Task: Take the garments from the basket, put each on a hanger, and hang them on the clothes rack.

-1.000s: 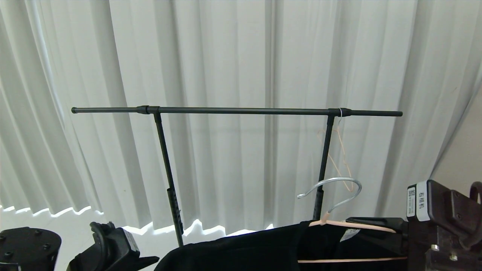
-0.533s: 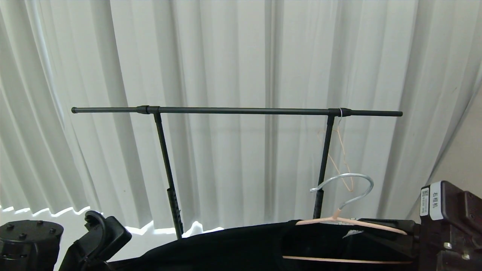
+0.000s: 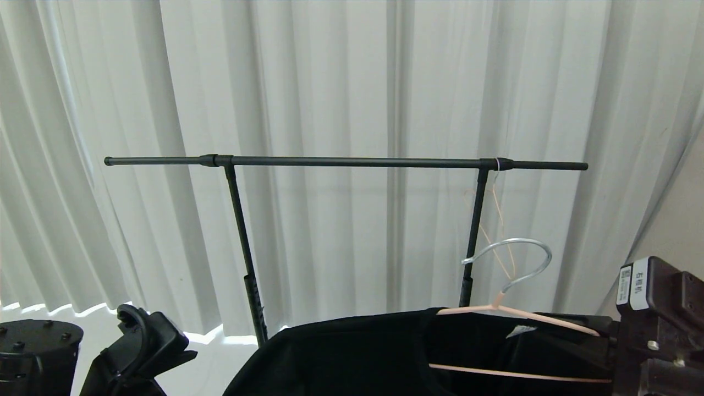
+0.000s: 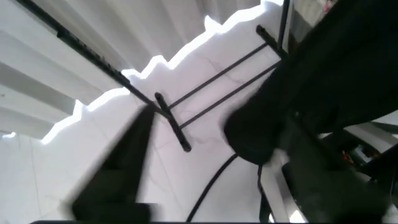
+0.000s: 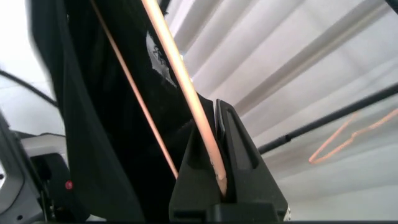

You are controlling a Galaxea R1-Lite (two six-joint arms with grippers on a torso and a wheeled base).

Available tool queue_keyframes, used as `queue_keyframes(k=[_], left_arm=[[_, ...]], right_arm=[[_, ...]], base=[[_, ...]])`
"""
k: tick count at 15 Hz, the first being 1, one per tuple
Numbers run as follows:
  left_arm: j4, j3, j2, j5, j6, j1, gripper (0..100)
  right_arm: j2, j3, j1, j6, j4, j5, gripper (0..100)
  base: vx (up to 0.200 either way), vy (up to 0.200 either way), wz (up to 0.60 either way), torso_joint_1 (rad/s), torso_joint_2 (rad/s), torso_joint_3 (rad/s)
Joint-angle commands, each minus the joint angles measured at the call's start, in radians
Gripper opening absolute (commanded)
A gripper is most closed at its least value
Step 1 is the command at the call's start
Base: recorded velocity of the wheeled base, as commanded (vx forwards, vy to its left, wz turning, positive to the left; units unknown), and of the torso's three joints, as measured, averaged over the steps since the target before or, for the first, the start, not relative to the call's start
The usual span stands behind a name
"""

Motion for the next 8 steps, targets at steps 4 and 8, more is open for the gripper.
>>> queue_keyframes(k=[4, 8], left_arm=[[-0.001, -0.071, -0.087, -0.114, -0.079, 0.000, 100], [-0.001, -0.271, -0.016, -0.105, -0.185, -0.044, 100]], right_arm=[[0.001, 0.000, -0.068, 0.005, 0.023, -0.064, 0], [0.008, -0.017, -0.137, 0.010, 0.133, -0.185, 0]], base=[[0.000, 0.000, 0.00, 0.000, 0.00, 0.000], [0.000, 0.000, 0.00, 0.000, 0.00, 0.000]])
